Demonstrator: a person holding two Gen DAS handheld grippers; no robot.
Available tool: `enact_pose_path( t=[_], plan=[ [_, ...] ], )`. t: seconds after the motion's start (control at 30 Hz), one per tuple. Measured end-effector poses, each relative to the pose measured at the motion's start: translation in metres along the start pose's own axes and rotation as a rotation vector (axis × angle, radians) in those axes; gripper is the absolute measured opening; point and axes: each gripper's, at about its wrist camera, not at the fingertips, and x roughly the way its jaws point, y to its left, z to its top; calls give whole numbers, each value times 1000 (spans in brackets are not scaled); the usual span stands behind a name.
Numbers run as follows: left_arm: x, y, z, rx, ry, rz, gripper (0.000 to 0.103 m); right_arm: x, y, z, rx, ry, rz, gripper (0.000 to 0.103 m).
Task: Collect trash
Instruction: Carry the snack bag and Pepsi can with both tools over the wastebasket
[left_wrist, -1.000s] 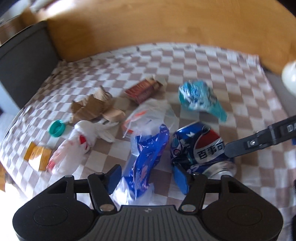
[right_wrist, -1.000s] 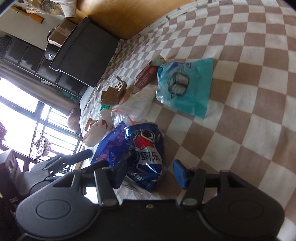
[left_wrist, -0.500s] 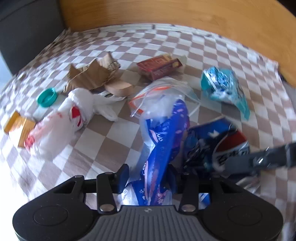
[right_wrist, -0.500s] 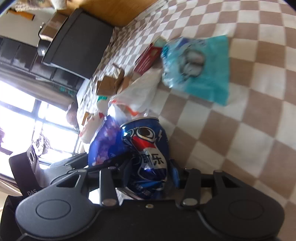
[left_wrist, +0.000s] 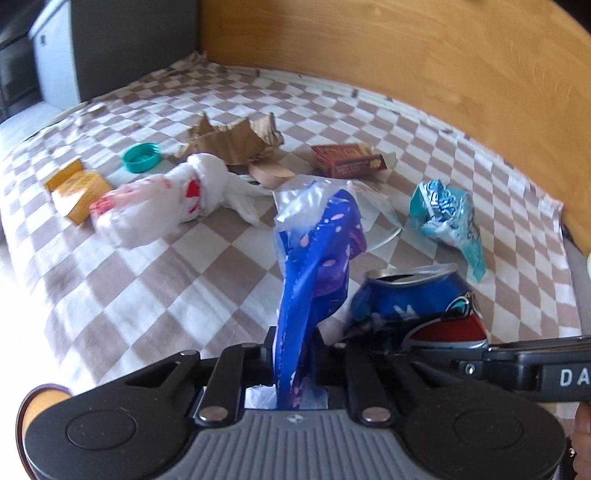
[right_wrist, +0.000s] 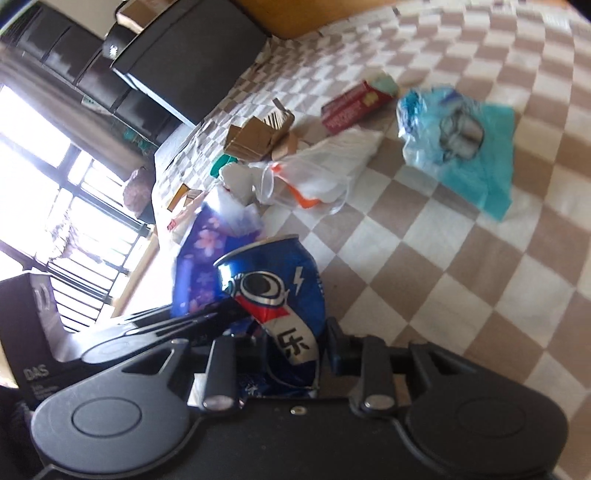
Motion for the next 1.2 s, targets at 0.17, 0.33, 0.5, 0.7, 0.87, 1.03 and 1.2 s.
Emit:
enact_pose_path(
  t=[0.17, 0.33, 0.5, 0.7, 0.87, 1.03, 1.2],
  plan=[
    [-30, 8, -11, -75, -33, 33, 15, -22, 12, -9, -110, -55, -108, 30],
    [-63, 13, -22, -125, -75, 57, 15, -47, 24, -16, -210, -127, -201, 30],
    [-97, 12, -29, -140, -114, 113, 15, -65, 43, -21, -315, -200, -255, 30],
    [-138, 16, -42, -151, -180, 147, 15, -77, 72, -25, -415, -249, -291, 30],
    [-164, 25, -53, -181, -213, 183, 15, -78, 97, -29, -472, -275, -280, 30],
    [-184, 43, -62, -227, -238, 230, 15, -74, 123, -36, -512, -280, -249, 30],
    [-206, 62, -75, -272, -253, 276, 15, -66, 150, -45, -551, -276, -210, 30]
  ],
)
